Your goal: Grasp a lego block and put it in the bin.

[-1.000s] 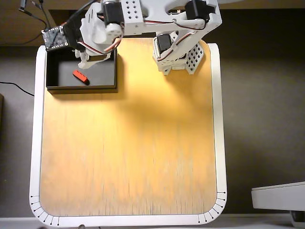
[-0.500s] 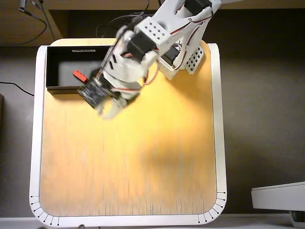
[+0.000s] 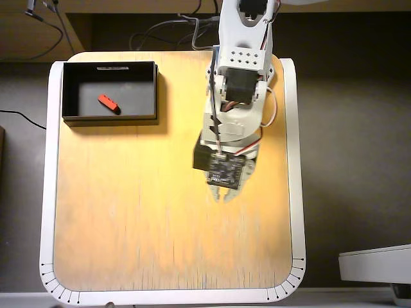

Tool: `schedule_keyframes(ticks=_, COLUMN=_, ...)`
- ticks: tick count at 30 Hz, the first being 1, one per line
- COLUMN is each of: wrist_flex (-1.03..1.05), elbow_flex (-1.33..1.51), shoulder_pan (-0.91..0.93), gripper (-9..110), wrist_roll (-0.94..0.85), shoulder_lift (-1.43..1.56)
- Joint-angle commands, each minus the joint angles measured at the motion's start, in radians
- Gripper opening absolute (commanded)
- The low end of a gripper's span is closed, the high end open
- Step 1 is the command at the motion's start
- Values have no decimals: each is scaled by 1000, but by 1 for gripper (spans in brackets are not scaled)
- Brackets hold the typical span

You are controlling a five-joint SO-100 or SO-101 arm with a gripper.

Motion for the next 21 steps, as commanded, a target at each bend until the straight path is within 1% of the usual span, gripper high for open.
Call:
schedule_keyframes(ticks=1, wrist_flex=-32, elbow_flex=21, shoulder_pan=-100, gripper=0, wrist_roll=23, shoulder_lift=126)
schedule_keyframes(ticks=5, wrist_flex=-60, elbow_flex=153, shoulder_pan=-166, gripper=0, wrist_roll=48, shoulder_lift=247)
schedule_keyframes(ticks=10, wrist_flex=-115, elbow_flex=360, shoulder_pan=-201, gripper=0, wrist_roll=89, shoulder_lift=430)
schedule_keyframes(ticks=13, wrist_flex=-127, elbow_flex=445, shoulder_pan=-206, gripper=0, wrist_roll=109, shoulder_lift=497)
schedule_keyframes(ticks=18, wrist_flex=-224, elbow_flex=635, shoulder_pan=-196, gripper=0, wrist_roll=144, shoulder_lift=618)
schedule_keyframes(ticks=21, wrist_flex=-233, elbow_flex=739, shoulder_pan=-175, gripper=0, wrist_roll=170, shoulder_lift=698)
